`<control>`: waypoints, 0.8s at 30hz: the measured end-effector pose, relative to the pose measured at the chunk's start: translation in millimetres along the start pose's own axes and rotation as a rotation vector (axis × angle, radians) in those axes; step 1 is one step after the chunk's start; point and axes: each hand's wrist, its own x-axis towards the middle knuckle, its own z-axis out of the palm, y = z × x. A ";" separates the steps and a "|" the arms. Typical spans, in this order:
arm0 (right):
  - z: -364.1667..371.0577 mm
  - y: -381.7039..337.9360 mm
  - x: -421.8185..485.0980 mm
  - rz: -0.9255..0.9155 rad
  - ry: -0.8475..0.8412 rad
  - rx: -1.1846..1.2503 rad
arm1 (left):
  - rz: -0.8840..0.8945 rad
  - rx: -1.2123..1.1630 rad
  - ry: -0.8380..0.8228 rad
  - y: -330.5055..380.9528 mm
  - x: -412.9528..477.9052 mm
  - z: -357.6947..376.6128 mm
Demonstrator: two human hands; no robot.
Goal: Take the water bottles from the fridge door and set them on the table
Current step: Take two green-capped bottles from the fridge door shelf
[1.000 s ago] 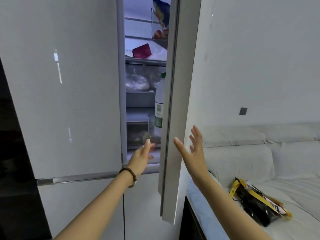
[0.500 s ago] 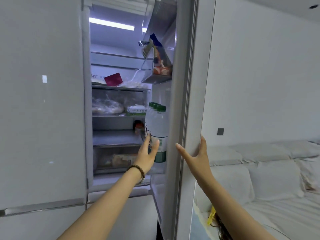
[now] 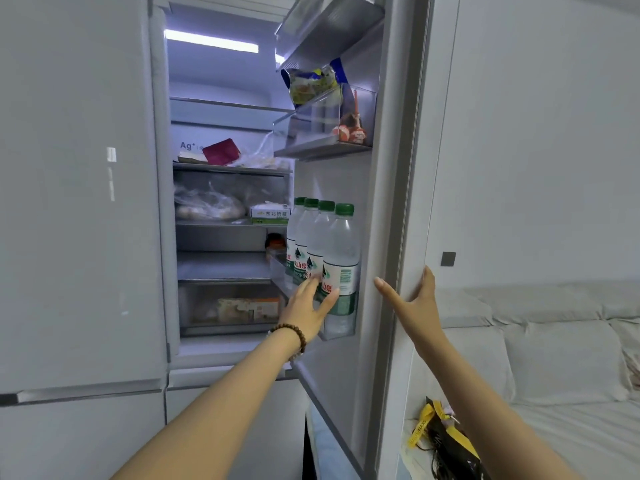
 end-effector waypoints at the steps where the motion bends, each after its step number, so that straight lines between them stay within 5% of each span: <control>1: -0.9 1.4 -1.5 0.003 0.003 -0.005 | -0.002 0.021 -0.008 0.8 -0.9 0.7; 4: 0.4 -4.2 -9.8 -0.082 0.075 -0.038 | 0.011 0.095 -0.030 -1.1 -1.1 -2.6; 7: 10.8 -25.8 -17.6 -0.351 0.167 -0.089 | 0.017 0.123 0.015 -9.2 -5.3 -16.0; 13: 84.1 -66.7 -34.0 -0.648 -0.029 -0.095 | -0.078 0.261 0.113 -73.7 -27.3 -76.1; 20: 222.9 -13.7 -41.9 -0.458 -0.311 -0.147 | -0.231 0.460 0.246 -195.0 -57.5 -174.6; 24: 312.4 48.0 -45.4 -0.161 -0.452 -0.171 | -0.307 0.528 0.253 -274.9 -60.3 -223.9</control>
